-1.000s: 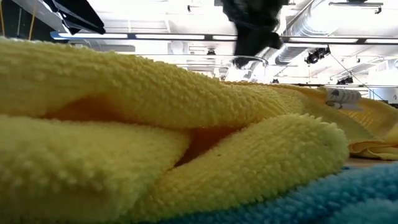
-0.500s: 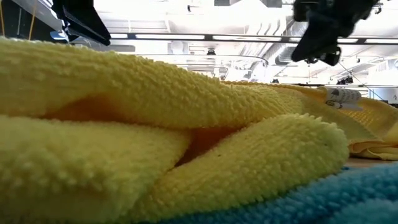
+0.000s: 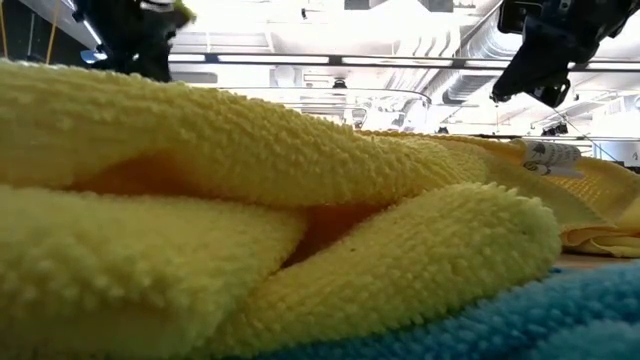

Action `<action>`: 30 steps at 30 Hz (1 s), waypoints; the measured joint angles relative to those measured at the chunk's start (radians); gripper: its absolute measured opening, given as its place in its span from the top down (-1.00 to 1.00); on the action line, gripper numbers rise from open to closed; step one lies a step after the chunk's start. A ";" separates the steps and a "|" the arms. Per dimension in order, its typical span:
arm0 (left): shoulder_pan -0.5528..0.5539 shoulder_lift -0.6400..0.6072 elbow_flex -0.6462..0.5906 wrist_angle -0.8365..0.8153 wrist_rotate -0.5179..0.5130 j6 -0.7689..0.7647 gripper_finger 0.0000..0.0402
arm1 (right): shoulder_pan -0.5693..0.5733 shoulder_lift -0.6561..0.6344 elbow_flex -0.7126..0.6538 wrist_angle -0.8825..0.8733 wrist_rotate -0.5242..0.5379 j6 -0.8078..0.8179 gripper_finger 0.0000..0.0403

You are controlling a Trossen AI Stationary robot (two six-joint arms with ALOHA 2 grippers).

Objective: Sort microfiber towel by color & place in baskets
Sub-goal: Put the blue towel into the top transparent bin

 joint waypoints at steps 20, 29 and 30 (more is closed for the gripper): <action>0.769 0.230 0.013 0.019 0.264 0.698 0.29 | 0.000 0.000 0.000 0.004 0.269 0.116 0.94; 0.840 0.439 0.013 0.026 0.283 0.732 0.14 | 0.000 0.000 0.000 0.004 0.287 0.174 0.94; 0.839 0.459 0.013 0.027 0.283 0.738 0.14 | 0.000 0.000 0.000 0.003 0.287 0.174 0.94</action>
